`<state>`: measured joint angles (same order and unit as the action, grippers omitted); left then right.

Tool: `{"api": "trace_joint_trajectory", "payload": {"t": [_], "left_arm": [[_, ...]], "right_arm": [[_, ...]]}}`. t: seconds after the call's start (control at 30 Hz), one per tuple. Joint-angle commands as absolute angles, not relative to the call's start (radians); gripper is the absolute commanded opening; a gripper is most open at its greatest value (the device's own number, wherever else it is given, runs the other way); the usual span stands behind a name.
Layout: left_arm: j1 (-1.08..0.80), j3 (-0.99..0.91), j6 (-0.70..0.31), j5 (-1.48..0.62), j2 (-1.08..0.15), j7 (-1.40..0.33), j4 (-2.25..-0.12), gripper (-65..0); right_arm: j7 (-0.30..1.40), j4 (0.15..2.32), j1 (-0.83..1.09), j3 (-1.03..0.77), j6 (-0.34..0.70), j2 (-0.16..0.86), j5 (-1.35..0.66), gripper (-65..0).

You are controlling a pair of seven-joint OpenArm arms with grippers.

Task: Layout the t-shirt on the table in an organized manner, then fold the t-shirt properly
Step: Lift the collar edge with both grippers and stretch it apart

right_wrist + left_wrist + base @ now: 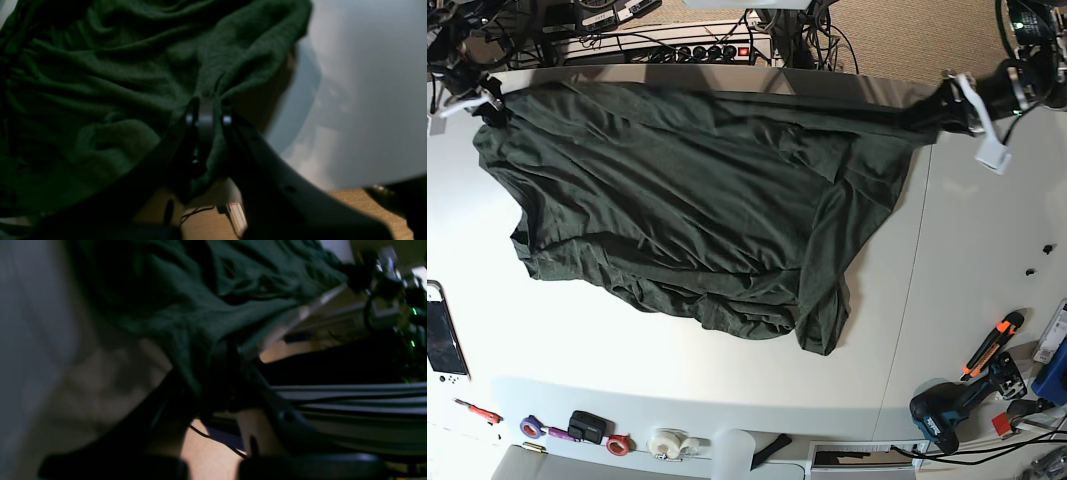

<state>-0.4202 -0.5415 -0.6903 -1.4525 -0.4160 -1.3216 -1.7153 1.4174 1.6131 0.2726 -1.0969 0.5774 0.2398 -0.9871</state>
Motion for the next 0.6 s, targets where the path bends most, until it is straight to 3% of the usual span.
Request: {"api": "trace_joint_trajectory", "payload": {"t": [0.0,0.47,0.57], "left_arm": [[-0.419,-0.573,-0.698,-1.484,-0.432,-1.31,-1.73,-65.0],[-0.344,-0.567,-0.698,-1.477,-0.42,-1.198,-1.73,-65.0],[-0.302,-0.543,-0.698,-1.362,-0.409,-1.124,-1.73,-65.0]], "right_arm": [[1.396,1.636,0.271,-1.111,0.583,0.263,-1.01,-65.0],[1.396,1.636,0.215,-1.114,0.584,0.263,-1.101,-65.0],[1.396,1.635,0.166,-1.114,0.584,0.263,-1.078,-65.0]]}}
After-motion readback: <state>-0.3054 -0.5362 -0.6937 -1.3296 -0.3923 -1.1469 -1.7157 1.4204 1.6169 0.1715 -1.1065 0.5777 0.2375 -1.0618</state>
